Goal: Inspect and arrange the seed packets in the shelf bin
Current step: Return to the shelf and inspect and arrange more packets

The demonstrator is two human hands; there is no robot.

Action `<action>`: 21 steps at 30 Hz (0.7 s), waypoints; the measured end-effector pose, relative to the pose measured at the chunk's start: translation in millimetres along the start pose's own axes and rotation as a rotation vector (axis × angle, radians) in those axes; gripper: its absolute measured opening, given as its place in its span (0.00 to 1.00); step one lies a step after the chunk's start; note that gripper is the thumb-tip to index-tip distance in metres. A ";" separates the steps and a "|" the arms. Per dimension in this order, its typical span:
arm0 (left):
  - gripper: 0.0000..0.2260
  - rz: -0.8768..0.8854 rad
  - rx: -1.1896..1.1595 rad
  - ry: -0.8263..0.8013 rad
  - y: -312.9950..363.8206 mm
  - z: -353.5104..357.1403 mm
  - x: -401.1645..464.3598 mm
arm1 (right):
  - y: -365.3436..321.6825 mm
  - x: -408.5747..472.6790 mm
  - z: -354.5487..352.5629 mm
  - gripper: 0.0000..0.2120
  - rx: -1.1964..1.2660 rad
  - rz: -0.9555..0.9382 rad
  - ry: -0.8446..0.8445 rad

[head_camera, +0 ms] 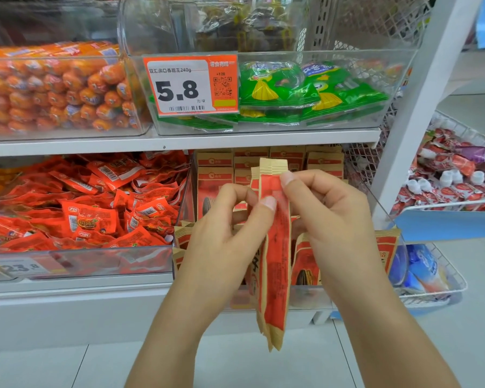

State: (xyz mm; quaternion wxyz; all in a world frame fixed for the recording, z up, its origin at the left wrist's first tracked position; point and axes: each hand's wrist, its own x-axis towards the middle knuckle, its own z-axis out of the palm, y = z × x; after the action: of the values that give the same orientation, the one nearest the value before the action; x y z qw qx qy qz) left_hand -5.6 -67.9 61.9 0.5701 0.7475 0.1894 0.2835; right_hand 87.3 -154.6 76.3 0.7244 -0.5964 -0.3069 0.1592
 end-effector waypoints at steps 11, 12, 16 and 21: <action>0.23 -0.112 0.093 -0.281 -9.5 -5.1 -4.4 | -7.4 7.1 -26.3 0.12 0.108 -0.086 0.273; 0.22 -0.109 0.087 -0.282 -9.5 -5.2 -4.2 | -7.8 7.0 -27.9 0.12 0.117 -0.087 0.286; 0.23 -0.057 -0.042 -0.163 -10.2 -7.1 -1.0 | -6.0 8.6 -28.7 0.10 0.041 -0.017 0.156; 0.32 0.038 -0.324 0.090 -7.9 -12.7 6.0 | -5.0 5.5 -21.0 0.15 -0.140 0.121 -0.230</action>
State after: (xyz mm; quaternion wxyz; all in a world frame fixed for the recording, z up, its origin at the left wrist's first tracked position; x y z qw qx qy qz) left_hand -8.8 -52.6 57.9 0.6688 0.6357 0.1524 0.3540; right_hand 104.1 -168.6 80.4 0.6301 -0.6406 -0.3618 0.2483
